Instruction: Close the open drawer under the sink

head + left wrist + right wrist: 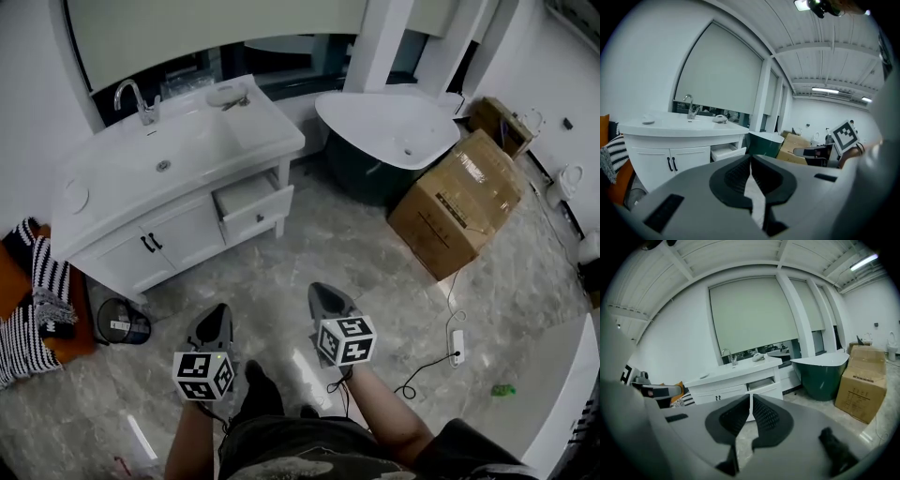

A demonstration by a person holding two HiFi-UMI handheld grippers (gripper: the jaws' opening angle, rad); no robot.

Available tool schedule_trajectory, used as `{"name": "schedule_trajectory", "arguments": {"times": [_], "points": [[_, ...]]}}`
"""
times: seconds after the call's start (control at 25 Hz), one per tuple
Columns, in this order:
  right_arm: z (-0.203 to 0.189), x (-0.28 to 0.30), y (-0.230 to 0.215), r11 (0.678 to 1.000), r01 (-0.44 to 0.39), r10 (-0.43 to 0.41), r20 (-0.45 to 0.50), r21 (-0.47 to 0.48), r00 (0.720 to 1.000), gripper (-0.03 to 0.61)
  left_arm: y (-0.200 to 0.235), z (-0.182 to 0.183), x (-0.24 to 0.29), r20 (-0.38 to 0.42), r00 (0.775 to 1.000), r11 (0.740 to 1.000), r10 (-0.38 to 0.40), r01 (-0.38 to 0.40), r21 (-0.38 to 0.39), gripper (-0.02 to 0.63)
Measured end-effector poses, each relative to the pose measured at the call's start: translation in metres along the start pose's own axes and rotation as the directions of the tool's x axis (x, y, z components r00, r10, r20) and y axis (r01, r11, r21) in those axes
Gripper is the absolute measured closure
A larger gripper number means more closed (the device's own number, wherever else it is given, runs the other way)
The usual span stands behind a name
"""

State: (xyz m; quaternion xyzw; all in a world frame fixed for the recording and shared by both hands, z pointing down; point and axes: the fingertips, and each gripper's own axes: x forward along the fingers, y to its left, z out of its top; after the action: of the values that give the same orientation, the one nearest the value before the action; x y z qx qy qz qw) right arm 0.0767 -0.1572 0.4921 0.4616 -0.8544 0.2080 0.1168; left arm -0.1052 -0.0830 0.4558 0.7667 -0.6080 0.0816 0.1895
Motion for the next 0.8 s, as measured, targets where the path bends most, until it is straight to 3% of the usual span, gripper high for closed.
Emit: {"name": "schedule_trajectory", "arguments": {"times": [0.32,0.52,0.8], "points": [[0.015,0.068,0.023,1.0,0.024,-0.024,-0.02,0.004,1.0,0.545,0.07,0.011,0.042,-0.028,0.999,0.998,-0.018,0.017,-0.054,0.594],[0.012,0.096,0.019,0.997,0.074,-0.073,-0.028,0.019,0.997,0.545,0.095,0.014,0.063,-0.045,0.998,0.998,-0.053,0.051,-0.049,0.594],[0.002,0.138,0.017,0.996,0.079,-0.077,-0.068,0.028,0.995,0.54,0.115,0.01,0.094,-0.068,0.995,0.997,-0.068,0.065,-0.049,0.594]]}}
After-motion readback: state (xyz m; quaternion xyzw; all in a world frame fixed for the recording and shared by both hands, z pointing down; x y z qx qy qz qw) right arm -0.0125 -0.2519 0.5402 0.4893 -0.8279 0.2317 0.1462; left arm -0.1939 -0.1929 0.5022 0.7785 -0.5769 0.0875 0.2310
